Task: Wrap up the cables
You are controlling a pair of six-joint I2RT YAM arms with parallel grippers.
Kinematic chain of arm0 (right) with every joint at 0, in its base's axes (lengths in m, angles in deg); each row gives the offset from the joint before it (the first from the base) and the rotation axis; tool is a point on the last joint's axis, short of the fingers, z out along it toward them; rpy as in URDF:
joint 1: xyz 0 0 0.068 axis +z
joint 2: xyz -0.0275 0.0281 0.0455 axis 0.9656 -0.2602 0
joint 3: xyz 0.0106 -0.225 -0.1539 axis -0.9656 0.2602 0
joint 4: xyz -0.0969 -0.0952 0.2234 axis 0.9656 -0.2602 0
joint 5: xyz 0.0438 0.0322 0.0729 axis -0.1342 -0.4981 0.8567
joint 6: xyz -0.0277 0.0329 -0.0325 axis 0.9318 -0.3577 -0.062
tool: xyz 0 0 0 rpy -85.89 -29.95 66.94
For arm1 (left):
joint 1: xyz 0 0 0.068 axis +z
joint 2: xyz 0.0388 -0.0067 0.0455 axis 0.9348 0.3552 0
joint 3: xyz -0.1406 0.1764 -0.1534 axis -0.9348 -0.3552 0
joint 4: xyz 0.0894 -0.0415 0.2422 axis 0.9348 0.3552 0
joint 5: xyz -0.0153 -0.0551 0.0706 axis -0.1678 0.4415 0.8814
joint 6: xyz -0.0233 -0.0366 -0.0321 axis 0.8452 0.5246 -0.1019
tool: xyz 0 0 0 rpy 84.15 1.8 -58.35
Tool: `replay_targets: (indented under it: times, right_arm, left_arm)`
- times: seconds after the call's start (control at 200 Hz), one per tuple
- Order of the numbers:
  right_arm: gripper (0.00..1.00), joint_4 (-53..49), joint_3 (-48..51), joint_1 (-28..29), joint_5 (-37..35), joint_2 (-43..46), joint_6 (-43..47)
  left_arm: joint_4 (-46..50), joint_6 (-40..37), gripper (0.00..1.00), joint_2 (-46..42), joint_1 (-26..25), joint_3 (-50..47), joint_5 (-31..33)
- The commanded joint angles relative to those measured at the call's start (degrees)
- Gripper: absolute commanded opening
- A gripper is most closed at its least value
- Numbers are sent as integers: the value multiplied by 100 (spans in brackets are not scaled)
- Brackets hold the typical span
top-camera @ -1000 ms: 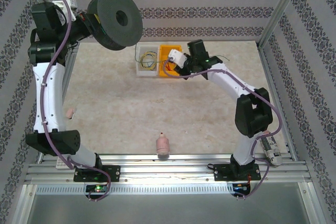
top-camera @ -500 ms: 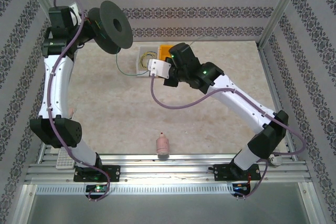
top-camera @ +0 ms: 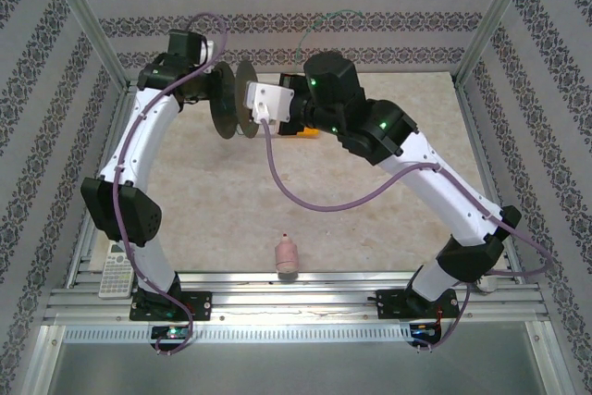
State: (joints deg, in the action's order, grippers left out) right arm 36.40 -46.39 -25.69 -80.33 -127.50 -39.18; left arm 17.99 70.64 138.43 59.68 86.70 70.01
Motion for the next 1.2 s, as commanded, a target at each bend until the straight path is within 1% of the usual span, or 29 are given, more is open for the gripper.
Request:
replay_targets:
  times: [0.0,0.13,0.27,0.345,0.42,0.55,0.665,0.789,0.844,0.939,1.044,1.119,1.194]
  right_arm:
    - [0,349,-541,-83,385,-277,59]
    - [0,297,-1189,-340,467,-738,-68]
    - [0,194,-1864,-783,501,-1255,-377]
    - [0,164,-2076,-1014,484,-1465,-539]
    - [0,173,-2181,-1250,462,-1634,-697]
    - [0,127,-2289,-1660,453,-1897,-936]
    - [0,37,-2378,-2019,505,-2153,-1103]
    - [0,-238,-2636,-2384,539,-2545,-1181]
    - [0,-400,-2790,-2518,547,-2722,-1202]
    - [0,-735,-3075,-2728,605,-3003,-1239]
    - [0,-1092,-3199,-2907,794,-3153,-1301]
    - [0,-1334,-3164,-2995,970,-3175,-1340]
    - [0,-1511,-3007,-3054,1108,-3140,-1382]
  left_arm:
    - [182,-573,0,-164,-191,-155,281]
    - [283,-949,0,-294,-417,-430,129]
    - [333,-1271,0,-548,-486,-840,-194]
    - [350,-1418,0,-715,-488,-1051,-317]
    - [395,-1632,0,-879,-491,-1216,-568]
    - [557,-1920,0,-1097,-494,-1308,-929]
    - [740,-2287,0,-1268,-498,-1300,-1426]
    - [933,-2849,0,-1552,-519,-1325,-2315]
    - [923,-2982,0,-1725,-522,-1335,-2708]
    - [739,-3007,0,-2028,-517,-1276,-3247]
    - [196,-2826,0,-2414,-501,-1238,-3716]
    - [-245,-2605,0,-2603,-456,-1149,-3973]
    - [-841,-2196,0,-2750,-333,-1122,-4135]
